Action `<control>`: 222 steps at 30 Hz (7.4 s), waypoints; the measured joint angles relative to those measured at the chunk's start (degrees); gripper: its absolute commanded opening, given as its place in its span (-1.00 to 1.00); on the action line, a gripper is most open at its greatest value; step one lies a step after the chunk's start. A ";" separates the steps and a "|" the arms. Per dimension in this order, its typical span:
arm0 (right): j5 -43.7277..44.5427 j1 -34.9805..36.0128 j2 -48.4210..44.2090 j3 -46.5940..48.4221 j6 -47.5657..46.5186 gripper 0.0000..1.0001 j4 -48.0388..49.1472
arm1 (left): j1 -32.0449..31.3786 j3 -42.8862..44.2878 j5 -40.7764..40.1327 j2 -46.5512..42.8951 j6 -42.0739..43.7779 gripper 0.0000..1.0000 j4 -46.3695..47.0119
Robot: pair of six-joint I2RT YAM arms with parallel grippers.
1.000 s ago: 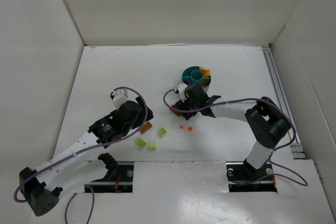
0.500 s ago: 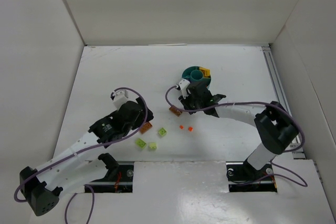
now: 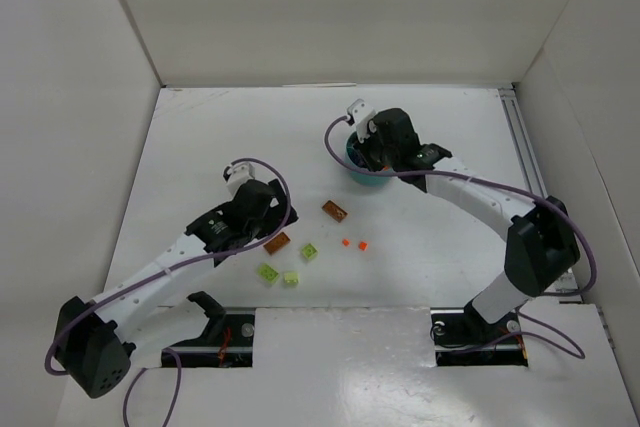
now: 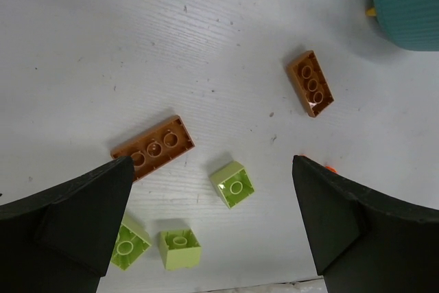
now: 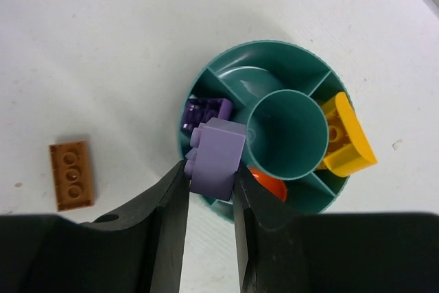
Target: Sort the legos into containers by color
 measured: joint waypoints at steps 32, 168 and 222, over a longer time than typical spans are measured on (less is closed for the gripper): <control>-1.99 -0.48 -6.43 -1.51 -4.04 0.43 -4.46 | 2.10 0.00 5.40 2.05 5.64 0.99 1.36; -0.70 -7.13 -4.87 -1.79 -3.96 0.19 -7.13 | 4.59 8.48 6.40 11.91 11.43 0.99 4.76; 4.00 19.76 1.75 -15.98 3.45 -0.98 -2.71 | 4.59 -2.51 9.05 -0.22 6.62 0.99 4.98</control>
